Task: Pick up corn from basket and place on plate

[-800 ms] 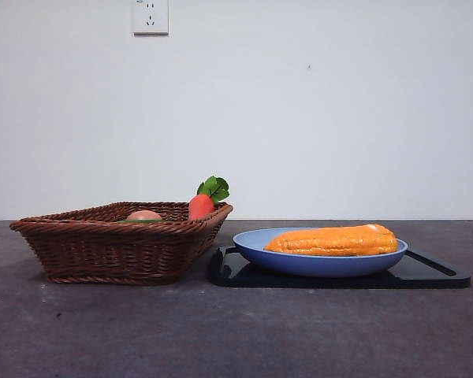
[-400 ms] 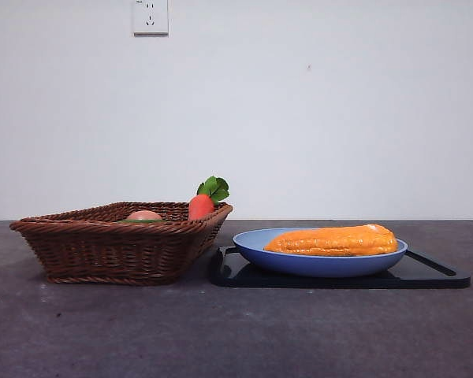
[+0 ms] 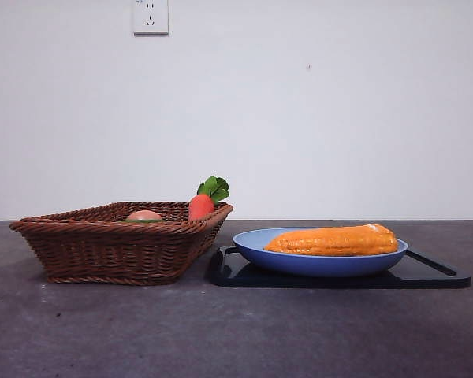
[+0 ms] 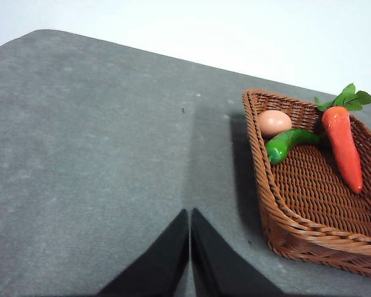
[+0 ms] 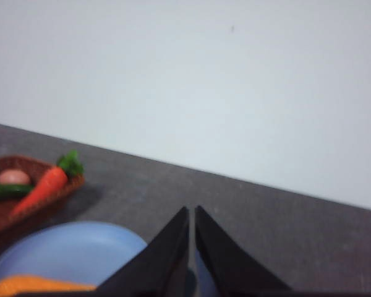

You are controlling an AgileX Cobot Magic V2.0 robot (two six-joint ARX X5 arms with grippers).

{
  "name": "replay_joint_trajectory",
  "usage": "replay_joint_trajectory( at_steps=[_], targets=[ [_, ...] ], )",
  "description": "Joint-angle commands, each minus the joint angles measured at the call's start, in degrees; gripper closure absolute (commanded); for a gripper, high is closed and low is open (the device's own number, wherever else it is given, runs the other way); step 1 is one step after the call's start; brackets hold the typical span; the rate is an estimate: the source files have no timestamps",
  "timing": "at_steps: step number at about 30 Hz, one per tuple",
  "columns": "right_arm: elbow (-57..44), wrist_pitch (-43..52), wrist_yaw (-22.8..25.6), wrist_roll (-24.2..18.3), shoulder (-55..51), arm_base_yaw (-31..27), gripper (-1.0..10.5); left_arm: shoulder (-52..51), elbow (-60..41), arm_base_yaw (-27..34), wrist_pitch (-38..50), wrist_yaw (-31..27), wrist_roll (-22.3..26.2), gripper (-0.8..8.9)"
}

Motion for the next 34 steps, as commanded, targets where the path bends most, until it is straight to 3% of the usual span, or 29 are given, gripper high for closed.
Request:
replay_joint_trajectory(
  at_steps=[1,10,17,34],
  targets=[
    [-5.2,2.6,2.8,0.1,-3.0,-0.1,9.5,-0.1,-1.3,0.1,-0.8,0.0,-0.1,8.07],
    [-15.5,3.5,6.8,4.5,-7.1,-0.1,9.5,-0.1,-1.3,0.1,-0.8,0.0,-0.1,8.07],
    [-15.4,-4.1,6.9,4.5,-7.1,0.0,9.5,-0.1,-1.3,0.1,-0.8,0.0,-0.1,8.07],
    [-15.4,-2.6,6.9,4.5,-7.1,-0.1,9.5,-0.1,-1.3,0.1,-0.8,0.0,-0.1,8.07]
  ],
)
